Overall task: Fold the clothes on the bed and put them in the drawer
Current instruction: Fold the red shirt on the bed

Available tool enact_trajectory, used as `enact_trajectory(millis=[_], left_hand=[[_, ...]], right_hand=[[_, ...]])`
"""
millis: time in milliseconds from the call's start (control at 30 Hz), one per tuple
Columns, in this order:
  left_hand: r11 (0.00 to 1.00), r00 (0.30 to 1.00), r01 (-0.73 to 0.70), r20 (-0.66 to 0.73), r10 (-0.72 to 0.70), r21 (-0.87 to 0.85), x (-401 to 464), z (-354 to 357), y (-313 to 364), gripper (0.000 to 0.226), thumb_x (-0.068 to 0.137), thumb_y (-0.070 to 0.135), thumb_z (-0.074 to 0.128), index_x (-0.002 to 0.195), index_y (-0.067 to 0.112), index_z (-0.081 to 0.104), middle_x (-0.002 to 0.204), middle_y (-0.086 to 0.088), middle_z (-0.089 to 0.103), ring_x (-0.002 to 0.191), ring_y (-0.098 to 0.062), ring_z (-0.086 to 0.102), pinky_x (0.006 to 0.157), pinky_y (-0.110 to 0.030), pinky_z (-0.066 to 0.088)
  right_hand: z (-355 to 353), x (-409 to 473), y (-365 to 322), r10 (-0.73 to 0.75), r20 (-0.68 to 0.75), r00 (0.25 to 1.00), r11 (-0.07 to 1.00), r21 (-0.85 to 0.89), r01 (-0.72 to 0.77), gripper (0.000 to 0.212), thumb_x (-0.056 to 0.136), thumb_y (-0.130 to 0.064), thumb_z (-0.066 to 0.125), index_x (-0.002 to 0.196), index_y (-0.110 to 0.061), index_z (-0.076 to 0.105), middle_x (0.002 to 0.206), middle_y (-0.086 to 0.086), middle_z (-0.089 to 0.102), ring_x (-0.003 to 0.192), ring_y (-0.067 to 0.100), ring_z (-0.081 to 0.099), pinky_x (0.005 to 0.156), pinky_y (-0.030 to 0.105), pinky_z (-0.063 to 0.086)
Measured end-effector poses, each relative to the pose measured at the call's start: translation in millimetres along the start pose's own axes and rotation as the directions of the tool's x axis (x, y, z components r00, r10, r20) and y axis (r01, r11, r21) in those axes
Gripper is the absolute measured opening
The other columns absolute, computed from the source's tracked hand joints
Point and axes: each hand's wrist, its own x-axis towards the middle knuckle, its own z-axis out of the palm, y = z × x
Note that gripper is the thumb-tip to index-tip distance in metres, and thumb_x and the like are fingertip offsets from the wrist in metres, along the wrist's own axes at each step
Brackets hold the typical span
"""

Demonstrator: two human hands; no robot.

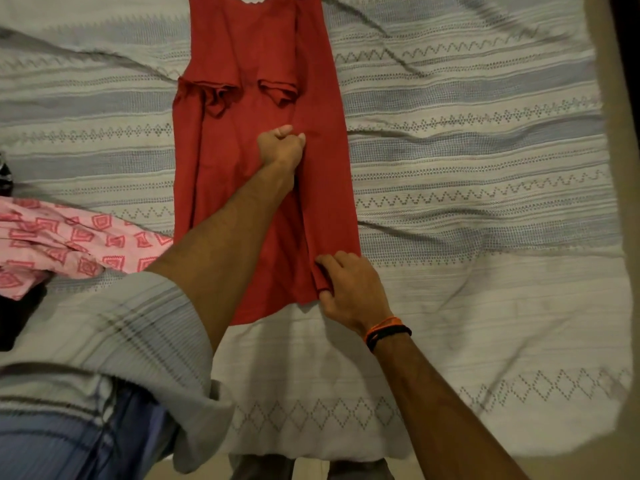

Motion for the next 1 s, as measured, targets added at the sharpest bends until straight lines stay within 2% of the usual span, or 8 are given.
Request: enact_trajectory(millis=[67, 133, 267, 433, 700, 800, 900, 1000], left_hand=[[0.998, 0.999, -0.040, -0.033, 0.041, 0.055, 8, -6, -5, 0.030, 0.091, 0.017, 0.067, 0.119, 0.015, 0.056, 0.117, -0.004, 0.062, 0.102, -0.018, 0.061, 0.094, -0.034, 0.054], [0.995, 0.999, -0.038, -0.001, 0.039, 0.097, 11, -9, -10, 0.028, 0.089, 0.016, 0.069, 0.111, 0.019, 0.052, 0.114, -0.003, 0.063, 0.093, -0.016, 0.062, 0.082, -0.032, 0.056], [0.966, 0.978, -0.209, 0.006, 0.211, 0.152, 21, -16, -20, 0.034, 0.081, -0.008, 0.059, 0.080, 0.025, 0.064, 0.081, 0.006, 0.065, 0.071, -0.010, 0.059, 0.067, -0.027, 0.051], [0.938, 0.965, -0.247, 0.146, 0.216, 0.244, 17, -23, -25, 0.034, 0.085, 0.003, 0.067, 0.114, 0.020, 0.073, 0.111, -0.002, 0.070, 0.084, -0.007, 0.058, 0.074, -0.022, 0.050], [0.918, 0.963, -0.265, 0.131, 0.235, 0.296, -34, -43, -61, 0.050, 0.063, 0.012, 0.087, 0.094, 0.029, 0.053, 0.092, 0.007, 0.061, 0.087, -0.018, 0.064, 0.077, -0.039, 0.058], [0.928, 0.982, -0.173, 0.133, 0.136, 0.331, -56, -56, -91, 0.058, 0.062, 0.017, 0.089, 0.100, 0.026, 0.045, 0.093, 0.002, 0.063, 0.084, -0.021, 0.065, 0.075, -0.044, 0.059], [0.920, 0.986, -0.098, 0.163, 0.038, 0.380, -78, -68, -119, 0.055, 0.057, 0.025, 0.091, 0.092, 0.029, 0.049, 0.099, -0.008, 0.068, 0.084, -0.025, 0.069, 0.069, -0.043, 0.061], [0.913, 0.986, 0.031, 0.137, -0.095, 0.408, -104, -77, -142, 0.036, 0.066, 0.021, 0.090, 0.087, 0.019, 0.061, 0.093, -0.009, 0.071, 0.073, -0.020, 0.069, 0.069, -0.039, 0.062]], right_hand=[[2, 3, -1, -0.036, 0.059, 0.998, 0.999, -0.037, 0.038, 0.050, 0.065, -0.014, 0.075, 0.114, -0.007, 0.067, 0.087, 0.011, 0.063, 0.070, 0.029, 0.061, 0.064, 0.040, 0.053], [4, 4, -2, -0.062, 0.094, 0.994, 0.996, -0.063, 0.068, 0.053, 0.066, -0.011, 0.076, 0.118, -0.006, 0.066, 0.090, 0.012, 0.064, 0.070, 0.031, 0.063, 0.063, 0.041, 0.054], [5, 4, -2, -0.077, 0.154, 0.985, 0.995, -0.051, 0.086, 0.056, 0.077, -0.010, 0.069, 0.132, -0.006, 0.059, 0.098, 0.013, 0.062, 0.078, 0.031, 0.062, 0.070, 0.045, 0.055], [7, -4, 5, -0.030, 0.015, 0.999, 0.992, -0.123, 0.032, 0.062, 0.066, -0.022, 0.072, 0.126, -0.011, 0.061, 0.105, 0.009, 0.058, 0.092, 0.028, 0.056, 0.081, 0.045, 0.049], [12, -28, 18, 0.213, -0.131, 0.968, 0.973, 0.122, -0.198, 0.044, 0.067, -0.022, 0.068, 0.109, -0.008, 0.065, 0.118, 0.012, 0.050, 0.104, 0.027, 0.050, 0.085, 0.042, 0.050], [7, -30, 14, 0.340, -0.185, 0.922, 0.890, 0.382, -0.251, 0.036, 0.072, -0.031, 0.071, 0.102, -0.012, 0.067, 0.120, 0.005, 0.045, 0.108, 0.020, 0.049, 0.090, 0.031, 0.050], [1, -22, 8, 0.598, -0.212, 0.773, 0.715, 0.578, -0.394, 0.037, 0.084, -0.034, 0.071, 0.112, -0.012, 0.060, 0.117, 0.001, 0.048, 0.102, 0.015, 0.057, 0.089, 0.035, 0.055], [-9, -12, 11, 0.721, -0.021, 0.692, 0.531, 0.658, -0.533, 0.036, 0.088, -0.026, 0.073, 0.115, -0.009, 0.058, 0.097, 0.000, 0.063, 0.080, 0.007, 0.060, 0.077, 0.021, 0.055]])
